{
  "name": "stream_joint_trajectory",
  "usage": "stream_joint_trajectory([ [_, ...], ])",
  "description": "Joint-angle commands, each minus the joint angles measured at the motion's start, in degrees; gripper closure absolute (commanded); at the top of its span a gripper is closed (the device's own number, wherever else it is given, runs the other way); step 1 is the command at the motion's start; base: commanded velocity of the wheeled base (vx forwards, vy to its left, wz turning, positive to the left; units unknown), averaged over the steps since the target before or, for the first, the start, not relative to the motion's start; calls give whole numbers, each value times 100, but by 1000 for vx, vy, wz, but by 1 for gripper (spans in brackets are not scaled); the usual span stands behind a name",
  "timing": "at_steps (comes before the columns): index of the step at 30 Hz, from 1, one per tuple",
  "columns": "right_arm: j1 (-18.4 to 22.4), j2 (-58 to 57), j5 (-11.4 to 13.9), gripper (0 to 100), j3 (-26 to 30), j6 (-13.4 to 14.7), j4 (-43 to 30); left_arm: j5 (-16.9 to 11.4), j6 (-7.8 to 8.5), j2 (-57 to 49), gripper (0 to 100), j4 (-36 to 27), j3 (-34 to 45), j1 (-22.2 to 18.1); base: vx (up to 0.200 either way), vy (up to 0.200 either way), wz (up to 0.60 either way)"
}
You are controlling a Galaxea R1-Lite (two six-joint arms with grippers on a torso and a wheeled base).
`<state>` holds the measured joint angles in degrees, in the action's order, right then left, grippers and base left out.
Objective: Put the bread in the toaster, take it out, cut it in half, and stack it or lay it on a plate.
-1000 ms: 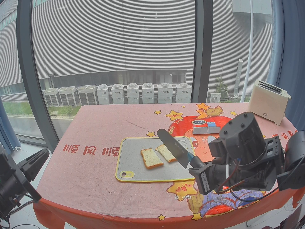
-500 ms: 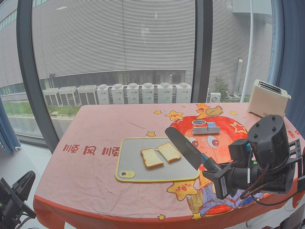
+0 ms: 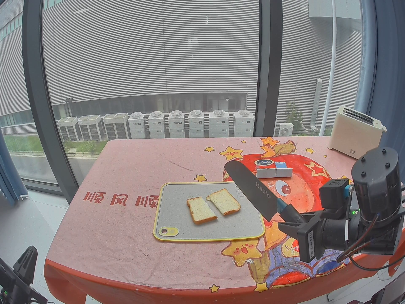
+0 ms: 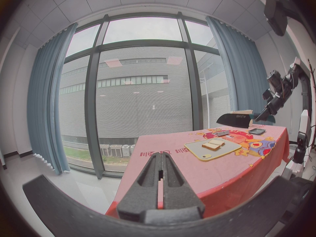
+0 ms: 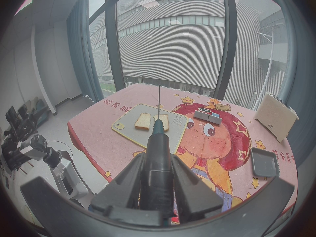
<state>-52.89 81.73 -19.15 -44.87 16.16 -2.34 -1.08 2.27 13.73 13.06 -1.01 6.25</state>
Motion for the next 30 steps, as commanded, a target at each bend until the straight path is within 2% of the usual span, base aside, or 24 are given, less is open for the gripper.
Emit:
stream_joint_trajectory([
  [1, -2, -175, -1, 100, 5, -8, -3, -120, 142, -1065, 100, -620, 101, -370, 0, 0, 0],
  [3, 25, -175, -1, 100, 14, -17, -3, -410, 239, -1373, 100, -1051, 101, -546, 0, 0, 0],
  [6, 60, -183, -1, 100, 5, -17, 6, -419, 178, -1373, 100, -1130, 92, -573, 0, 0, 0],
  [9, 78, -210, -1, 100, -21, 1, 6, -410, 195, -1373, 100, -1139, 101, -573, 0, 0, 0],
  [10, 104, -227, -1, 100, -30, 10, 6, -199, 116, -1373, 100, -1279, 101, -581, 0, 0, 0],
  [12, 139, -254, 8, 100, -21, 1, 6, 38, -104, -1373, 100, -1306, 92, -573, 0, 0, 0],
  [14, 192, -227, 8, 100, -30, 1, 14, 161, -183, -1373, 100, -1297, 101, -573, 0, 0, 0],
  [20, 253, -192, 8, 100, -21, 1, 14, 170, -183, -1373, 100, -1288, 101, -581, 0, 0, 0],
  [22, 253, -183, 8, 100, 14, 1, 14, -41, -104, -1373, 100, -1288, 101, -573, 0, 0, 0],
  [23, 253, -183, 8, 100, 14, 1, 14, -41, -104, -1373, 100, -1288, 101, -573, 0, 0, 0],
  [24, 253, -192, 8, 100, 31, 1, 23, -234, 72, -1373, 100, -1288, 101, -564, 0, 0, 0],
  [26, 262, -210, 8, 100, 49, 1, 85, -278, 134, -1373, 100, -1288, 101, -564, 0, 0, 0],
  [30, 368, -183, -1, 100, 304, -34, 533, -217, 72, -1373, 100, -1288, 101, -564, 0, 0, 0],
])
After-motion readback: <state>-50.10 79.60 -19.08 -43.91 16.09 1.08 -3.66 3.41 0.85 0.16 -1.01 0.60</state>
